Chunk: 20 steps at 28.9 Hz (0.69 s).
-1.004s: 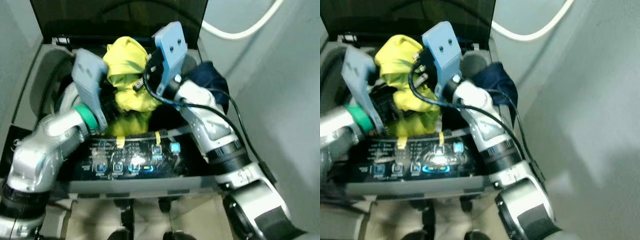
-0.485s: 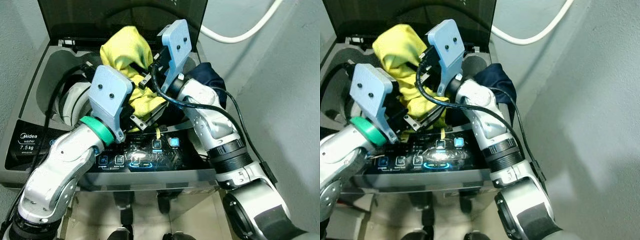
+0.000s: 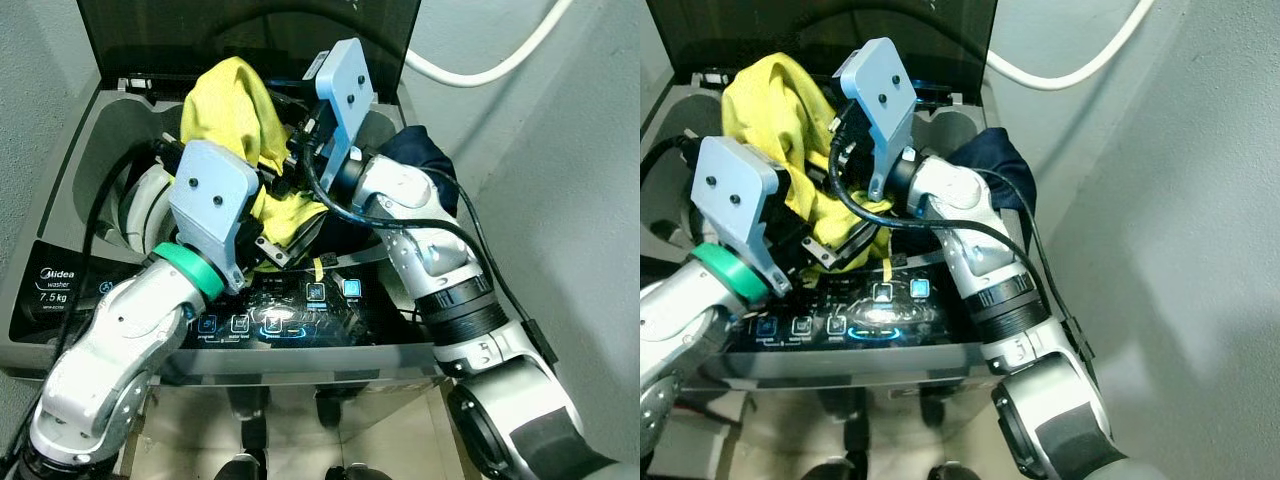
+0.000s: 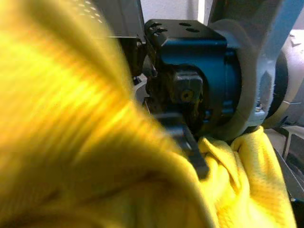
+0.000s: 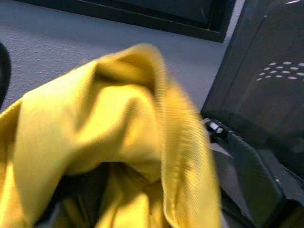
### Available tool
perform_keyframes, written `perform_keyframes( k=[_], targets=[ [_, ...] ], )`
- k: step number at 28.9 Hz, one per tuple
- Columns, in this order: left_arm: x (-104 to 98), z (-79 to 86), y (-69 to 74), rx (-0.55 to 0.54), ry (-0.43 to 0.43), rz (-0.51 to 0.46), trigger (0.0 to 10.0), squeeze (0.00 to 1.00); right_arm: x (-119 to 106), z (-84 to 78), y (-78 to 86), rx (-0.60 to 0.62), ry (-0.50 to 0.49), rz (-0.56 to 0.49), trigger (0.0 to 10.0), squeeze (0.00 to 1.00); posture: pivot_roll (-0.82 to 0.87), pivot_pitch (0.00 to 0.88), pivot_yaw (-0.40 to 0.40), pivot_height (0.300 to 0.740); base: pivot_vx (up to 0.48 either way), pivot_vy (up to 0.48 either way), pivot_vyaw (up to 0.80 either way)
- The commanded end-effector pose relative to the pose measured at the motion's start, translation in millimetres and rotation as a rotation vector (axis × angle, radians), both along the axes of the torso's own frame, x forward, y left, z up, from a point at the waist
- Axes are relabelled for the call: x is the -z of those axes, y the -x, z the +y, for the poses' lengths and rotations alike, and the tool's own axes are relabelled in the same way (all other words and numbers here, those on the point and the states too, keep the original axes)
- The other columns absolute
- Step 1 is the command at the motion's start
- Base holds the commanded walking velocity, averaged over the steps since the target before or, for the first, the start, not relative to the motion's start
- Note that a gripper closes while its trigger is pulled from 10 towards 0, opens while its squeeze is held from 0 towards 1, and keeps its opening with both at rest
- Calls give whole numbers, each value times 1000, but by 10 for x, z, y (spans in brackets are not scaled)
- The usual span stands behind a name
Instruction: Clothes washing
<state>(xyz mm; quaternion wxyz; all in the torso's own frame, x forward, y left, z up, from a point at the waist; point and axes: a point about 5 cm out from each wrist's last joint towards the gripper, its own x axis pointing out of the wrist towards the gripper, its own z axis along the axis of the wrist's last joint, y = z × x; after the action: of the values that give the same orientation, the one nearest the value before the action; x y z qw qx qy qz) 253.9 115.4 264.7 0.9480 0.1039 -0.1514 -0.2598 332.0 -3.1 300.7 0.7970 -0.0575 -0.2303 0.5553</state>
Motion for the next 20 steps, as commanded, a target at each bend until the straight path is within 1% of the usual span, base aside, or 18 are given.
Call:
perform_keyframes(
  k=[1,2,3,4,5,6,7,8,9,10,11,12,13,15,16,17,18,20],
  targets=[
    [-102,33,40,-30,9,-63,10000,0,110,77,56,-55,59,13,10000,1000,62,102,-14,740,0,0,0],
    [-100,33,39,-34,9,-62,10000,0,118,58,43,-34,81,-5,10000,1000,67,104,-14,740,0,0,0],
    [-98,34,36,-40,6,-62,10000,0,152,2,29,-13,145,-54,10000,0,70,106,-15,740,0,0,0],
    [-101,43,30,-46,6,-62,10000,0,210,-122,35,-15,240,-102,10000,0,71,106,-15,740,0,0,0],
    [-104,48,28,-51,7,-62,10000,0,254,-211,46,-22,309,-129,10000,0,70,106,-16,740,0,0,0],
    [-104,48,28,-51,7,-62,10000,0,254,-211,46,-22,309,-129,10000,0,70,106,-16,740,0,0,0],
    [-112,57,26,-53,9,-62,10000,0,274,-347,70,-41,338,-119,10000,0,70,108,-15,740,0,0,0],
    [-120,70,23,-54,9,-62,10000,0,263,-542,117,-61,335,-93,10000,0,65,111,-9,740,0,0,0],
    [-124,76,22,-55,9,-62,10000,0,247,-663,157,-75,326,-76,10000,0,65,111,-9,740,0,0,0],
    [-134,85,15,-56,8,-63,10000,0,176,-822,198,-74,273,-48,10000,0,55,114,-1,740,0,0,0],
    [-134,85,15,-56,8,-63,10000,0,176,-822,198,-74,273,-48,10000,0,55,114,-1,740,0,0,0],
    [-150,85,1,-54,9,-66,10000,0,59,-987,193,-26,183,-31,10000,0,47,114,4,740,0,0,0],
    [-170,81,-17,-51,13,-69,10000,0,-71,-1128,171,27,67,-14,10000,0,43,113,9,740,0,0,0],
    [-170,81,-17,-51,13,-69,10000,0,-71,-1128,171,27,67,-14,10000,0,43,113,9,740,0,0,0],
    [-191,73,-34,-48,18,-74,10000,0,-195,-1257,130,93,-76,3,10000,0,43,112,12,740,0,0,0],
    [-204,67,-44,-45,21,-76,10000,0,-259,-1328,100,134,-165,15,10000,0,43,112,12,740,0,0,0],
    [-204,67,-44,-45,21,-76,10000,0,-259,-1328,100,134,-165,15,10000,0,43,112,12,740,0,0,0],
    [-221,61,-48,-42,19,-82,10000,0,-266,-1400,77,177,-280,38,10000,0,56,111,19,740,0,0,0]
  ],
)
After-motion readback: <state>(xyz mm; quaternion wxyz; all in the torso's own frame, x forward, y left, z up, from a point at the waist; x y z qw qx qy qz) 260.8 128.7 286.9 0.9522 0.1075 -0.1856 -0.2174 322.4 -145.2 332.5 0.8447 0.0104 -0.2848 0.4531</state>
